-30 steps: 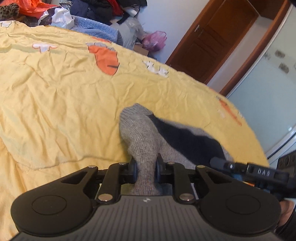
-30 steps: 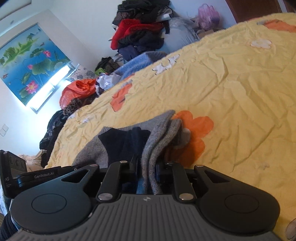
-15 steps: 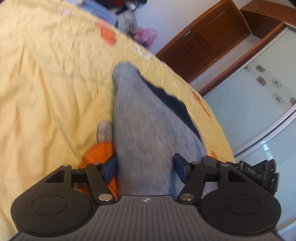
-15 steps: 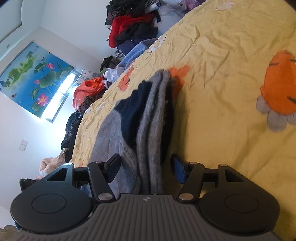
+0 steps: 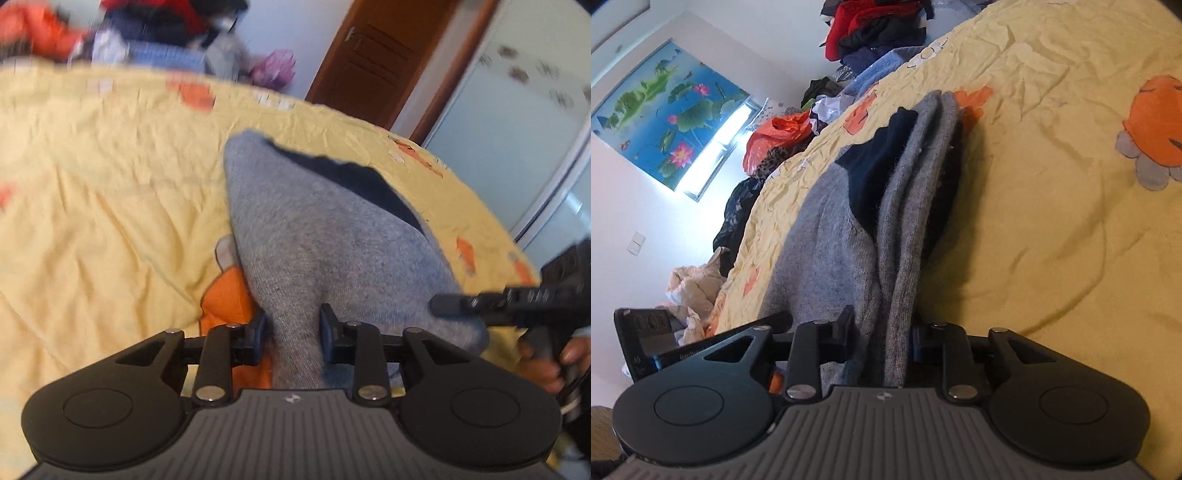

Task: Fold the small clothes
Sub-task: 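Open both tools and release the folded grey bundle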

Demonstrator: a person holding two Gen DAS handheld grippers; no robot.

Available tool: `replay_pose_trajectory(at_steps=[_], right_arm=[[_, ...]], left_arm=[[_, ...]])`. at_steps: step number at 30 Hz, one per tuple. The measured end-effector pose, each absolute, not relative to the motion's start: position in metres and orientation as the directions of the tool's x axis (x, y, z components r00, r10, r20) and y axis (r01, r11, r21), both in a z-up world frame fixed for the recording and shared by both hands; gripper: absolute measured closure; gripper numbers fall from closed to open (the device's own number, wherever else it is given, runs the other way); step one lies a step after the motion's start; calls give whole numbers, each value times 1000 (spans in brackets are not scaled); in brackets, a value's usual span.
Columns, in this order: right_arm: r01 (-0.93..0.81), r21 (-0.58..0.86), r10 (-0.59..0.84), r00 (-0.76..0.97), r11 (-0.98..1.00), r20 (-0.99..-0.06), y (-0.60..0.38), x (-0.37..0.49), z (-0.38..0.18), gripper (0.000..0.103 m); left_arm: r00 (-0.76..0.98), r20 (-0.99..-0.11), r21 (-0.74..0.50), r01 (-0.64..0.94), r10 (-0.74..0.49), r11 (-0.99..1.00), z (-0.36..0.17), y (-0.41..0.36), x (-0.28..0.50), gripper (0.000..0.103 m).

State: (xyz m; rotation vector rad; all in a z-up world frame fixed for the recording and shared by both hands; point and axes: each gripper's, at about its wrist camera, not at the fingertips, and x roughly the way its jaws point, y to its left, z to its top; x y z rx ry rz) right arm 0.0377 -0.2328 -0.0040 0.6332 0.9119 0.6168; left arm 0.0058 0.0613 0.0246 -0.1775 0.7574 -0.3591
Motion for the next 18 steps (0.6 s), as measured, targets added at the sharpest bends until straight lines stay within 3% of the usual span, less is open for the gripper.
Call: replay_pose_trajectory(at_steps=[1, 2, 5, 7, 15, 18], right_arm=[[-220, 714, 707, 496, 664, -505, -237, 34, 3, 45], [-223, 713, 698, 526, 665, -487, -243, 30, 10, 43], [-222, 747, 707, 566, 627, -425, -259, 24, 25, 43], [-237, 742, 714, 555, 627, -426, -258, 21, 30, 44], [-252, 682, 705, 460, 687, -540, -224, 21, 16, 44], [-238, 681, 699, 455, 692, -551, -222, 22, 11, 46]], left_arm=[[706, -616, -202, 286, -348, 937, 33, 54, -9, 73], [737, -594, -119, 316, -323, 941, 39, 47, -22, 70], [788, -536, 73, 399, -301, 914, 42, 31, -61, 56], [788, -551, 157, 423, -276, 893, 34, 21, -71, 55], [805, -570, 216, 343, -167, 914, 11, 17, -54, 55], [813, -552, 225, 358, -184, 906, 9, 15, -55, 55]])
